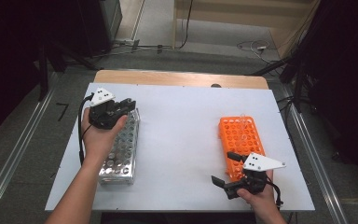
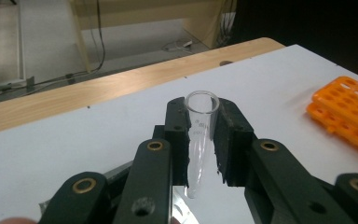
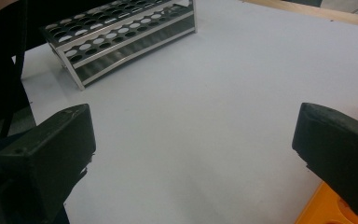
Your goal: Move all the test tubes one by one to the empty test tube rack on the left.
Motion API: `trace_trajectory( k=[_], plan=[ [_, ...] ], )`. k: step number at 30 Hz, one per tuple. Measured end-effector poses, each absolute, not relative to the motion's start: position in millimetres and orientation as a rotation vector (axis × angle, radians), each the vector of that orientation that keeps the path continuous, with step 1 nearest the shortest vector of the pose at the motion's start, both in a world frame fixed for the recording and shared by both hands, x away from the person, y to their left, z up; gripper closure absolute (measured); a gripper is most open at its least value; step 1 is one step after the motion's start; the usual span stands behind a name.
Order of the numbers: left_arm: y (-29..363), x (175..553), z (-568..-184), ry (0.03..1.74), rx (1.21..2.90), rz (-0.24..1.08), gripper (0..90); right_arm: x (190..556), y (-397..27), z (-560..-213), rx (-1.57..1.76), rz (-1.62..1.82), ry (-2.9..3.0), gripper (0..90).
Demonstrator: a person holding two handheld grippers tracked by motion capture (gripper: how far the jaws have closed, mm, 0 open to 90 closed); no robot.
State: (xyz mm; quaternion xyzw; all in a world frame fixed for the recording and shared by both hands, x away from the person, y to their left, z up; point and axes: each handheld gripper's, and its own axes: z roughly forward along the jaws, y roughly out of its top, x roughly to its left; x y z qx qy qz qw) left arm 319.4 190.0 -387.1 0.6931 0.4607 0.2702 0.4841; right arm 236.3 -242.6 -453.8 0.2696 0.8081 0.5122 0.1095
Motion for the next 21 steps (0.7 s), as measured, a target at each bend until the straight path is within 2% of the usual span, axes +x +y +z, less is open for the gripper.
trace_trajectory(
  k=[14, 21],
  plan=[
    [190.1, 341.9, -399.5, 1.195, 1.652, 0.768, 76.6, 235.2, -240.4, -455.4, 0.782, 1.501, 2.389, 0.0],
    [187.3, 349.3, -409.4, 1.234, 1.681, 0.766, 76.6, 235.3, -240.3, -455.5, 0.778, 1.500, 2.392, 0.0]
  ],
)
